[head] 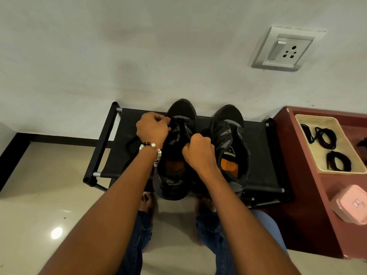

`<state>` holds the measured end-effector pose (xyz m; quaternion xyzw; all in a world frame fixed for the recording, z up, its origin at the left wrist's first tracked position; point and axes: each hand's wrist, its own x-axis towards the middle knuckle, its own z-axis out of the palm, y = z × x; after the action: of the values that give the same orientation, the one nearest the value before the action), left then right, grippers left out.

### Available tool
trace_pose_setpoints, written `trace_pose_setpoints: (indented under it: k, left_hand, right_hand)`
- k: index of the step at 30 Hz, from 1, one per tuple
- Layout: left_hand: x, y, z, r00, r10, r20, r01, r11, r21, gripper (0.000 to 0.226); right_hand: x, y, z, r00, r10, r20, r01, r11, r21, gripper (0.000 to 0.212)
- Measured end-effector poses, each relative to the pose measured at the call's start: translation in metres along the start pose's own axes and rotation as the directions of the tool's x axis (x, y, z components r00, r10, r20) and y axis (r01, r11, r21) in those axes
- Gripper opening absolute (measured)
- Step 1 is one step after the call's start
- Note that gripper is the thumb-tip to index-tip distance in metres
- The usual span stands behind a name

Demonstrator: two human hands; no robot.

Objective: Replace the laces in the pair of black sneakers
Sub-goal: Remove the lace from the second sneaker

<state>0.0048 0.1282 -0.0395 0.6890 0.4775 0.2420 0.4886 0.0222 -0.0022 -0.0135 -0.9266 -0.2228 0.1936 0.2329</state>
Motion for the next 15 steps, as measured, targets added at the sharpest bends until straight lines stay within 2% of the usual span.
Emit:
trace_pose_setpoints:
  k: [1, 3, 4, 6, 8, 10, 12, 15]
  left_hand:
    - [0.002, -0.001, -0.001, 0.995, -0.095, 0.036, 0.099, 0.989, -0.107, 0.019]
    - [0.003, 0.000, -0.002, 0.989, -0.112, 0.099, 0.125, 0.982, -0.139, 0.017]
    - [0.004, 0.000, -0.003, 0.993, -0.050, 0.106, 0.060, 0.993, -0.099, 0.013]
    - [0.005, 0.004, -0.007, 0.978, 0.161, 0.133, -0.168, 0.985, 0.047, 0.010]
    - [0.003, 0.010, -0.012, 0.893, 0.374, 0.251, -0.436, 0.860, 0.266, 0.025]
    - [-0.003, 0.018, -0.014, 0.802, 0.437, 0.407, -0.595, 0.643, 0.481, 0.028]
    - [-0.012, 0.022, -0.011, 0.779, 0.420, 0.466, -0.627, 0.501, 0.597, 0.026]
    - [-0.019, 0.022, -0.003, 0.816, 0.443, 0.371, -0.561, 0.456, 0.690, 0.021]
  right_hand:
    - [0.000, 0.000, 0.000, 1.000, 0.002, -0.004, -0.002, 1.000, -0.001, 0.033]
    - [0.001, 0.000, 0.002, 1.000, 0.009, -0.019, -0.009, 1.000, 0.001, 0.032]
    - [0.001, 0.000, 0.002, 1.000, 0.014, -0.028, -0.014, 1.000, 0.005, 0.032]
    - [0.001, 0.000, 0.004, 0.999, 0.025, -0.045, -0.024, 1.000, 0.014, 0.029]
    - [0.000, -0.001, 0.005, 0.998, 0.030, -0.059, -0.029, 0.999, 0.017, 0.022]
    - [-0.001, -0.001, 0.006, 0.997, 0.024, -0.067, -0.024, 1.000, 0.008, 0.015]
    - [-0.001, -0.001, 0.006, 0.997, 0.022, -0.076, -0.022, 1.000, -0.002, 0.013]
    - [-0.001, 0.001, 0.008, 0.995, 0.011, -0.097, -0.011, 1.000, 0.000, 0.015]
